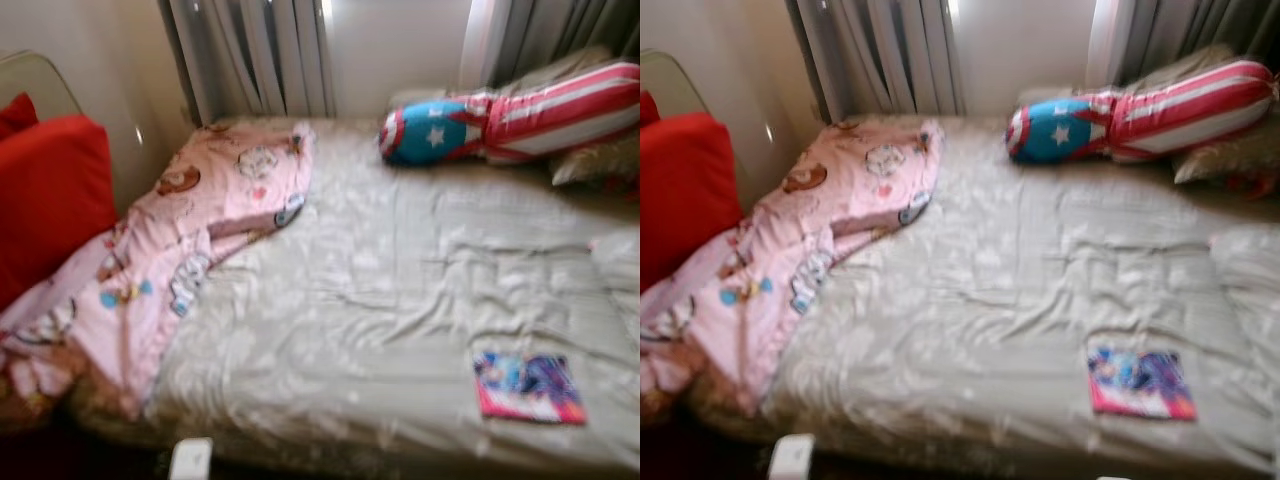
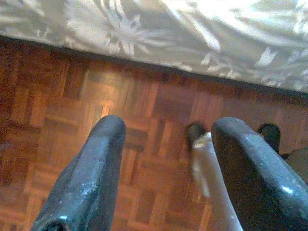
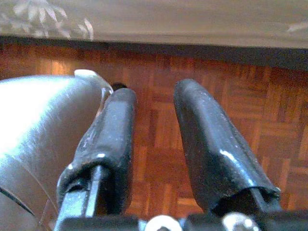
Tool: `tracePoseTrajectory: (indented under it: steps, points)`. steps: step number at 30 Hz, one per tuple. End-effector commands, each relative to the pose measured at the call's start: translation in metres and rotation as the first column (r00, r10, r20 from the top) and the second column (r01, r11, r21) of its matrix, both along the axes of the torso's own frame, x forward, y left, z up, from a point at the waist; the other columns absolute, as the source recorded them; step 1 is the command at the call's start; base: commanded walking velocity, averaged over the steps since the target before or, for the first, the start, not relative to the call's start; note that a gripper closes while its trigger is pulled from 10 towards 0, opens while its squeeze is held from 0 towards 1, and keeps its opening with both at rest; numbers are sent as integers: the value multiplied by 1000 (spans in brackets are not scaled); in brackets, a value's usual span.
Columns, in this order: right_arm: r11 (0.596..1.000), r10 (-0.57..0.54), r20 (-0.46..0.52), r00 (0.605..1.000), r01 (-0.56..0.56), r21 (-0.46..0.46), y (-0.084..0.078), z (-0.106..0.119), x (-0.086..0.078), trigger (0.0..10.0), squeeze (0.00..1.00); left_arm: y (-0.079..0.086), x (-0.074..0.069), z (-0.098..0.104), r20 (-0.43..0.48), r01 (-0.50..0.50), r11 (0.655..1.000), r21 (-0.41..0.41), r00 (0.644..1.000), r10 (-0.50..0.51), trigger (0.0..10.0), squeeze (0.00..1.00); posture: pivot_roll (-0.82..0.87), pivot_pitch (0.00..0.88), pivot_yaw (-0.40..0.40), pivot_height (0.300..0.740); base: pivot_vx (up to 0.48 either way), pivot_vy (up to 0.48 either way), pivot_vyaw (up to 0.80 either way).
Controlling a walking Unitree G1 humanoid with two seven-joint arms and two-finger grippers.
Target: Clean up the room
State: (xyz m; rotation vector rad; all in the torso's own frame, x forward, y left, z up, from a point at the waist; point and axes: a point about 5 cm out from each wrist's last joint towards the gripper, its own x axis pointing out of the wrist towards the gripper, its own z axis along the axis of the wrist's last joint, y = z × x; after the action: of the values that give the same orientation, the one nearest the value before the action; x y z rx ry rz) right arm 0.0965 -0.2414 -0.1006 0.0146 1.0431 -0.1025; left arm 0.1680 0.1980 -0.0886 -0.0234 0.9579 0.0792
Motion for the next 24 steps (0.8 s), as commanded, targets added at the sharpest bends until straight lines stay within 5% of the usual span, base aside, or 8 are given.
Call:
tracePoseTrajectory:
  steps: [1,24]
  points:
    - [1000,1,12,1000,-1,12,5,0,3,10000,0,9,-2,1,-8,-3,1000,25,1000,3,10000,0,-155,0,46,740,0,375,0]
    - [1000,19,15,1000,-19,9,5,0,5,10000,0,10,0,1,-5,-7,1000,23,1000,7,10000,0,-148,0,48,740,0,374,0]
